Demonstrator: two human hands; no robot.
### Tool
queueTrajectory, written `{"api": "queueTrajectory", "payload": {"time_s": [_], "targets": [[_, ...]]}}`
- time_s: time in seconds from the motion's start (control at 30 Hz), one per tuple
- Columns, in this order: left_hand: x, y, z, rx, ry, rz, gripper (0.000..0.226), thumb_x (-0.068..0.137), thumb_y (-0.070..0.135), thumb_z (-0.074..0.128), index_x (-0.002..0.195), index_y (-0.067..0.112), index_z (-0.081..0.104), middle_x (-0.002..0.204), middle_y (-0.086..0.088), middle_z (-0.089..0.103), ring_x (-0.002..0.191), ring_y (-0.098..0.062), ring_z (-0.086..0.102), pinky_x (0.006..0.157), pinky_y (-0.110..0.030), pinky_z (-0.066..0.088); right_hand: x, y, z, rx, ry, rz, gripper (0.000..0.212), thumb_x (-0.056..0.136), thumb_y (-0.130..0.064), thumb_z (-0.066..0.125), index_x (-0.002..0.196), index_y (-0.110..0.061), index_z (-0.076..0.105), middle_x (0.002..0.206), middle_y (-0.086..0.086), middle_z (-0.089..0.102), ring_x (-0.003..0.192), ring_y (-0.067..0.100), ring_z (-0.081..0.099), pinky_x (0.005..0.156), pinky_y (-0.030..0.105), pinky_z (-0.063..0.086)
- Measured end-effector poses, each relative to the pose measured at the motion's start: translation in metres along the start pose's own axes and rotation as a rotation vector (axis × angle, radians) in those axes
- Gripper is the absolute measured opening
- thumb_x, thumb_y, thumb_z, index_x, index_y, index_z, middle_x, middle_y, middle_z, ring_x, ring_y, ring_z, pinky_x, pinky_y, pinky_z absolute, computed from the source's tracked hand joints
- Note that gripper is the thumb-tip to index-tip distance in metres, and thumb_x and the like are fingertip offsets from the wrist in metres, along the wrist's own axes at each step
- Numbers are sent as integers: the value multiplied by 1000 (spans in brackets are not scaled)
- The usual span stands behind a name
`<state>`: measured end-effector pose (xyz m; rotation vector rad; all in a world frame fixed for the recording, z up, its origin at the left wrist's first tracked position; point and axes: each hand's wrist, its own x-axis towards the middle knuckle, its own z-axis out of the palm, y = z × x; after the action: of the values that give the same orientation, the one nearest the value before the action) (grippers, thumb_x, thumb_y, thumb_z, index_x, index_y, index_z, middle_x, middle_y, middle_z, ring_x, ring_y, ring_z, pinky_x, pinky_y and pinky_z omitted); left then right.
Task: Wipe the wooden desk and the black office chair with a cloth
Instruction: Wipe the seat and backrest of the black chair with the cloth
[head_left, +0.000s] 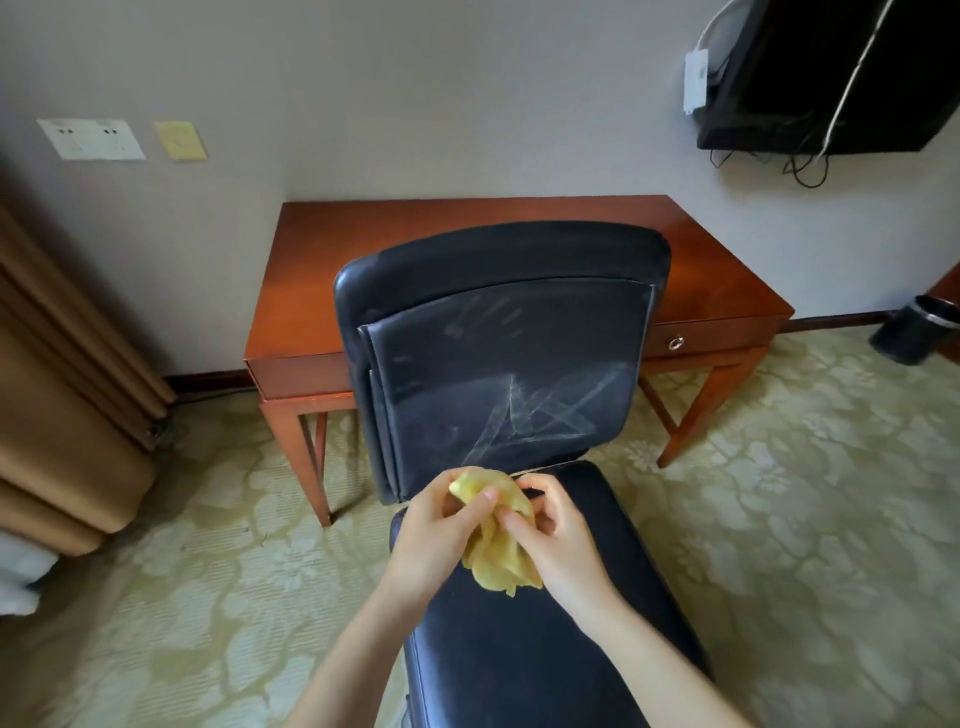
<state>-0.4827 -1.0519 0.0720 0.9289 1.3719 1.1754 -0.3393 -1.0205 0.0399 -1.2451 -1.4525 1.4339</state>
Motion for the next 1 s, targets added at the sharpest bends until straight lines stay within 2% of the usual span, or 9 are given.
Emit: {"api": "queueTrajectory", "payload": {"time_s": [0.13, 0.2, 0.3, 0.4, 0.53, 0.67, 0.77, 0.9, 1.0], "targets": [[16, -18, 38, 33, 11, 16, 25, 91, 16, 60, 112, 30, 59, 91, 0, 73, 77, -5, 66, 63, -14, 46, 24, 15, -33, 52, 22, 132, 8, 88, -36, 64, 96, -33, 63, 89, -6, 71, 83, 8, 69, 64, 20, 53], [28, -27, 66, 55, 84, 18, 32, 90, 21, 63, 116, 37, 55, 96, 7, 72, 82, 0, 65, 65, -9, 44, 44, 16, -62, 72, 5, 151, 10, 89, -42, 61, 88, -33, 65, 87, -7, 71, 81, 7, 68, 65, 23, 54], [42, -41, 108, 41, 275, -25, 39, 85, 34, 66, 120, 43, 50, 109, 15, 67, 103, 1, 60, 83, -15, 46, 74, 16, -109, 22, -41, 149, 18, 90, -44, 57, 83, -30, 65, 86, -6, 71, 85, 13, 68, 76, 33, 55], [52, -55, 153, 21, 450, -68, 39, 87, 30, 64, 115, 52, 47, 117, 21, 59, 112, 0, 53, 92, -22, 43, 105, 12, -155, -76, -102, 90, 19, 91, -42, 55, 87, -24, 60, 88, 1, 68, 87, 20, 65, 79, 38, 52], [52, -68, 187, 57, 578, -71, 45, 89, 26, 61, 121, 53, 45, 124, 26, 51, 115, 8, 47, 82, -9, 38, 143, 11, -187, -150, -141, 57, 7, 95, -33, 54, 99, -28, 50, 102, -2, 62, 89, 10, 62, 71, 23, 49], [51, -76, 188, 135, 673, -45, 46, 89, 27, 61, 129, 44, 46, 125, 37, 45, 117, 16, 40, 93, -10, 33, 170, 9, -190, -203, -150, 5, 24, 95, -20, 55, 115, -30, 47, 103, -5, 59, 94, 12, 60, 69, 21, 46], [57, -76, 179, 257, 695, 6, 49, 90, 26, 59, 131, 44, 41, 128, 42, 36, 115, 30, 27, 92, 4, 22, 198, -4, -187, -494, -138, -314, 25, 91, -16, 60, 113, -28, 52, 102, -8, 59, 97, 13, 57, 80, 25, 44], [75, -74, 156, 377, 690, 30, 53, 92, 25, 57, 141, 34, 38, 145, 26, 27, 136, 6, 22, 109, -15, 17, 245, -41, -162, -936, -93, -938, 32, 85, -16, 68, 116, -15, 59, 99, 0, 59, 93, 18, 54, 72, 26, 42], [89, -70, 140, 370, 693, 56, 53, 93, 25, 56, 142, 32, 38, 148, 24, 26, 137, 4, 22, 106, -13, 16, 275, -62, -133, -1165, -44, -1365, 35, 73, -3, 78, 106, -6, 67, 84, 12, 62, 75, 30, 57, 62, 35, 46]]}}
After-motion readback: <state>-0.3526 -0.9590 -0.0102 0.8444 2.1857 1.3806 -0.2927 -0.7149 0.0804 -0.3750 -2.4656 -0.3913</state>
